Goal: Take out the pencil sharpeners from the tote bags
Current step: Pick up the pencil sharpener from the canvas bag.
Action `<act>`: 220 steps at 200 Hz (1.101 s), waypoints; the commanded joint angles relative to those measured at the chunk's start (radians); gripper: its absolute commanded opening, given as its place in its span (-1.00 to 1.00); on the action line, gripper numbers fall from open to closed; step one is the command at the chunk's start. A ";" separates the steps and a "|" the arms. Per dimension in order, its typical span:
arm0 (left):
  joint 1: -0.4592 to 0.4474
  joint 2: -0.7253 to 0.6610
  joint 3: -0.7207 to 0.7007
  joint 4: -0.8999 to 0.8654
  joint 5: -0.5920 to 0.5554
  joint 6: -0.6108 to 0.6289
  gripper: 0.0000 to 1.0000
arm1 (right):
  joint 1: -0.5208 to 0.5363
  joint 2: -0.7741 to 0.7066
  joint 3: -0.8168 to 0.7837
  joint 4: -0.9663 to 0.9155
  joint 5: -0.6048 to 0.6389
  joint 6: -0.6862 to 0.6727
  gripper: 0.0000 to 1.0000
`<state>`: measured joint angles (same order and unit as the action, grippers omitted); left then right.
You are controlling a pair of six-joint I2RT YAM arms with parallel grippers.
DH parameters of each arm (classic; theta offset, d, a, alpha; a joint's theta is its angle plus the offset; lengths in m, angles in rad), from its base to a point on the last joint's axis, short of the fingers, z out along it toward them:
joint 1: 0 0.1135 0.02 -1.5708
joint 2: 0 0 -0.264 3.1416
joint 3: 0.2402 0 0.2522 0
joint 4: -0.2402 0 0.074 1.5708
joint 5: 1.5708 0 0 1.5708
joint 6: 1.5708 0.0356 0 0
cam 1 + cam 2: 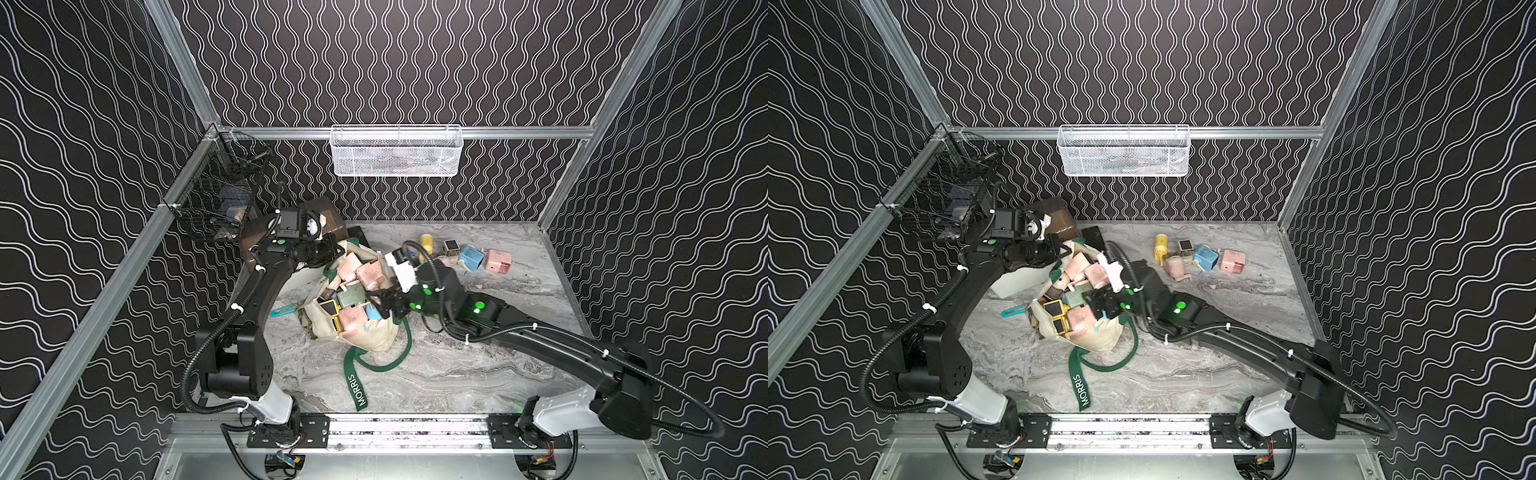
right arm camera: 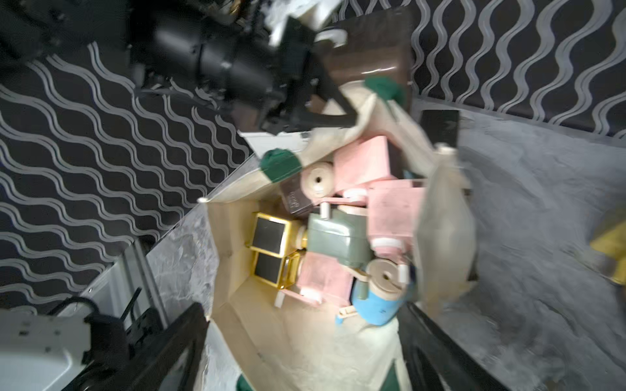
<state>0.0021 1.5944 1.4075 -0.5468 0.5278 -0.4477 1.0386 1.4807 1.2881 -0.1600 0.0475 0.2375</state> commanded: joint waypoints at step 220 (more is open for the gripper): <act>-0.002 -0.014 0.002 -0.047 0.032 0.001 -1.00 | 0.010 0.775 0.652 -0.472 0.830 -0.225 0.74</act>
<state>0.0006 1.5906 1.4067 -0.5503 0.5438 -0.4484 1.0512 2.2246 1.9171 -0.5228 0.8566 0.0288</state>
